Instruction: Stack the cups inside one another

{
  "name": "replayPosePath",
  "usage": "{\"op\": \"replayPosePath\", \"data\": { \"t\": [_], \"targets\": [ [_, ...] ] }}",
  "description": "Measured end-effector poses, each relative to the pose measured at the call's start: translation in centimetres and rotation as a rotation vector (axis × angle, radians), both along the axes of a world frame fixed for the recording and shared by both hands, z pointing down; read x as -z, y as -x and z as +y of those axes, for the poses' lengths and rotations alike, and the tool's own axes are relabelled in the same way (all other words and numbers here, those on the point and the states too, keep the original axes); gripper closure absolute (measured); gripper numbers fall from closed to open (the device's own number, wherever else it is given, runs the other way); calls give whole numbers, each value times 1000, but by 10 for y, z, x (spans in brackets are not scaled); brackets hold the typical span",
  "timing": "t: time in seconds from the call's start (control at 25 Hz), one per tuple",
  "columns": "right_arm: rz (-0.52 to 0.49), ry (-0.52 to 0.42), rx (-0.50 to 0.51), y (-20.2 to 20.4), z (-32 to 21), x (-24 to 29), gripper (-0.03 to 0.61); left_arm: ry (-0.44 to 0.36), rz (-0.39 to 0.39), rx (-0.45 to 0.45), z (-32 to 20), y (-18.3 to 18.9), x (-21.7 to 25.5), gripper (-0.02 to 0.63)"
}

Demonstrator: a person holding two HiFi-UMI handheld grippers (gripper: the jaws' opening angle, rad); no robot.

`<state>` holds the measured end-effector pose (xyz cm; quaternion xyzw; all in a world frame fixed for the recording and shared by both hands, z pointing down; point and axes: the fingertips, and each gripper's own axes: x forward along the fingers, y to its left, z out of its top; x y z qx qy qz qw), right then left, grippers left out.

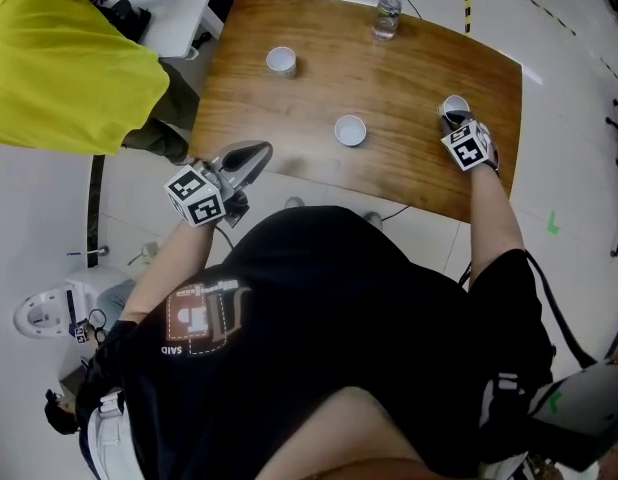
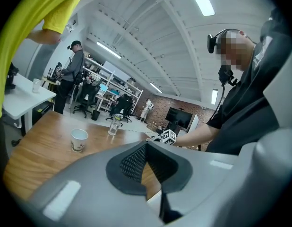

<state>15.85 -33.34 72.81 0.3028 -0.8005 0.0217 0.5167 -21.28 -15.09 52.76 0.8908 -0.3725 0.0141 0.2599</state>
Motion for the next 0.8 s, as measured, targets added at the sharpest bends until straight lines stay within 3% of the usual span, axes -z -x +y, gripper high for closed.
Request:
{"op": "replayPosePath", "data": {
  "t": [0.12,0.24,0.4,0.6,0.8],
  "targets": [
    [-72,12,-29,8,7,13,551,-7,13,11,2,4,-5,612],
    [-227,-8,0,46,28,60,551,-40,43,5,2,2,-5,612],
    [-338,-29,261,133,84,132,551,-53,84,4,1,-2,-4,612],
    [-256,-23,572,206,140,153,551,-89,112,0,1,-5,2,612],
    [-144,49,654,225,147,116,551,-92,96,12,6,4,0,612]
  ]
}}
